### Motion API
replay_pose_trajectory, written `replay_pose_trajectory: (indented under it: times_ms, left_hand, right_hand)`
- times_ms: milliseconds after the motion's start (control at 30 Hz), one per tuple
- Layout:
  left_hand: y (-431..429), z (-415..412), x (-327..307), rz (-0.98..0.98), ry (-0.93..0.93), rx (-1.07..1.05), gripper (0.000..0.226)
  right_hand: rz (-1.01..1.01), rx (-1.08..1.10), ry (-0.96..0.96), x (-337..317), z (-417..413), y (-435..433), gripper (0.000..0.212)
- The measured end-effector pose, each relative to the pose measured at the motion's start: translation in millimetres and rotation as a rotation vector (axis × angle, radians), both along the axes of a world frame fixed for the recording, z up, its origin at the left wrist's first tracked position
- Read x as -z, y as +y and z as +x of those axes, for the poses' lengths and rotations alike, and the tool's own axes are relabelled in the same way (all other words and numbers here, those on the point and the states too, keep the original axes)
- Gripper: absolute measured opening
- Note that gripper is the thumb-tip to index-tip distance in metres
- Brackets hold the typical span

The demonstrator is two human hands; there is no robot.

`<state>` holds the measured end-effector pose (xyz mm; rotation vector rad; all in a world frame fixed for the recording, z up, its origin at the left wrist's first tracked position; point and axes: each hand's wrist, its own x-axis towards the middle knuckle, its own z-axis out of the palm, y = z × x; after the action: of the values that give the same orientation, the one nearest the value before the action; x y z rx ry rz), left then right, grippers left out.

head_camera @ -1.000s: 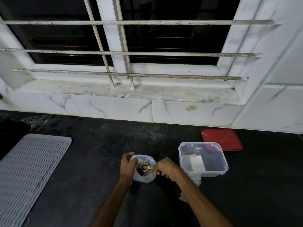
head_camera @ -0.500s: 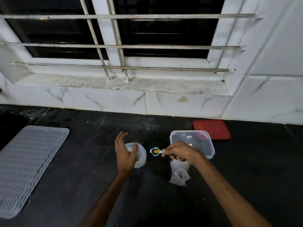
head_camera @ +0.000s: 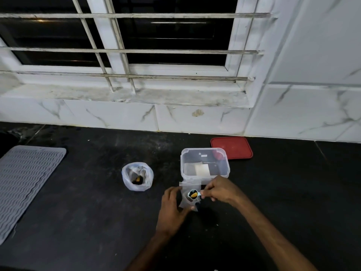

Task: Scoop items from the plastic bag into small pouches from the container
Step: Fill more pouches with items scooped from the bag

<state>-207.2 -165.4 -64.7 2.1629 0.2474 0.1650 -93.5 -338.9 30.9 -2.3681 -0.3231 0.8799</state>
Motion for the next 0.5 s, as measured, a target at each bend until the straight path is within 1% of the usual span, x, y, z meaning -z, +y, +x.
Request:
replay_pose_trajectory:
  times_ms: [100,167,233,300,367,433,500]
  left_hand:
    - [-7,2,7,-0.001,0.07,-0.02,0.061]
    - [-12,4,10,-0.026,0.109,-0.054,0.052]
    - [-16,5,8,-0.066,0.122,-0.084,0.049]
    - [-18,5,6,-0.111,0.117,-0.11,0.048]
    - [-19,4,3,-0.138,0.113,-0.136,0.044]
    - [-20,3,3,-0.142,0.104,-0.15,0.043]
    - [-21,3,1,-0.142,0.1,-0.164,0.042]
  right_hand:
    - [-0.066,-0.037,-0.126,6,-3,1,0.015]
    - [-0.097,-0.088,-0.278,11,-9,4,0.017]
    - [-0.087,-0.167,-0.428,18,-16,11,0.018]
    - [-0.144,-0.323,-0.561,21,-23,17,0.02]
    - [-0.218,-0.493,-0.669,22,-28,19,0.029]
    - [-0.197,-0.55,-0.7,23,-32,16,0.035]
    - [-0.125,-0.522,-0.766,27,-35,10,0.033]
